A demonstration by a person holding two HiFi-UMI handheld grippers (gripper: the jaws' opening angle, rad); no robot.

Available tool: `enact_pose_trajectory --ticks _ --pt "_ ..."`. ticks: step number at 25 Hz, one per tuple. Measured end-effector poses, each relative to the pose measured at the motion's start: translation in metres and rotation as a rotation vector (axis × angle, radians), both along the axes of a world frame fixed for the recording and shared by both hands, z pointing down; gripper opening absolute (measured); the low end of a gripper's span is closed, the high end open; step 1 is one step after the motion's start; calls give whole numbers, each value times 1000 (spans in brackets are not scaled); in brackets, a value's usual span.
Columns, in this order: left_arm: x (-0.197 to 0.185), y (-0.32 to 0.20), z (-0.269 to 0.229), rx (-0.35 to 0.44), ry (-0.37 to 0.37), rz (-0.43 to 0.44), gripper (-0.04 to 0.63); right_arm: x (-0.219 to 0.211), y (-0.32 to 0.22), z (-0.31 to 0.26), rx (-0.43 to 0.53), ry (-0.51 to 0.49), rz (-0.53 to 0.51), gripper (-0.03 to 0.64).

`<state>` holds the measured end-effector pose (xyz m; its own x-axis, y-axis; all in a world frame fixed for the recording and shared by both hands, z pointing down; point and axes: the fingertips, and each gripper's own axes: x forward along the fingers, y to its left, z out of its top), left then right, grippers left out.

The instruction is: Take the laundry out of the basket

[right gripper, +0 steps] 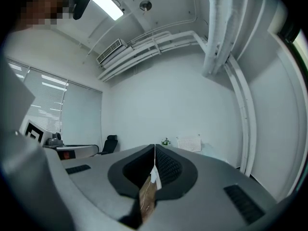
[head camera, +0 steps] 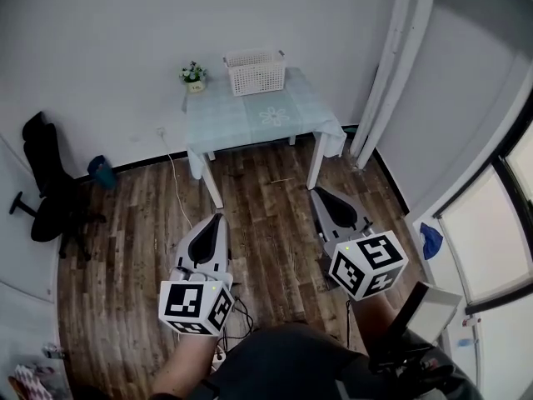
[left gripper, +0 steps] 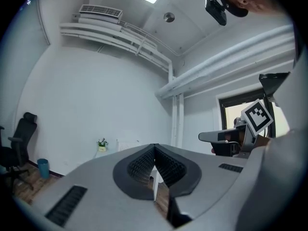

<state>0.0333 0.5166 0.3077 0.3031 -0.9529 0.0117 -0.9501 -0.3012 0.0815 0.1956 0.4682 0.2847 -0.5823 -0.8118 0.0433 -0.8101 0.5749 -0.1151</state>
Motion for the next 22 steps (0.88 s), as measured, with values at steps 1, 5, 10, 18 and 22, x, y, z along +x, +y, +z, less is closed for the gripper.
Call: enact_pose_trajectory --ticks 1,5,10,18,22 --pt "-3 0 1 -1 6 14 8 -4 0 2 -2 7 4 15" --pt "-16 4 5 4 40 63 8 -24 3 8 6 60 16 15" --pt "-39 -6 7 8 68 83 8 -44 -1 10 -9 58 28 15" --pt "-36 -55 20 -1 74 113 8 -50 -45 9 18 56 22 17" --pt "-33 -102 24 -7 54 96 8 -50 -97 11 26 23 -2 15"
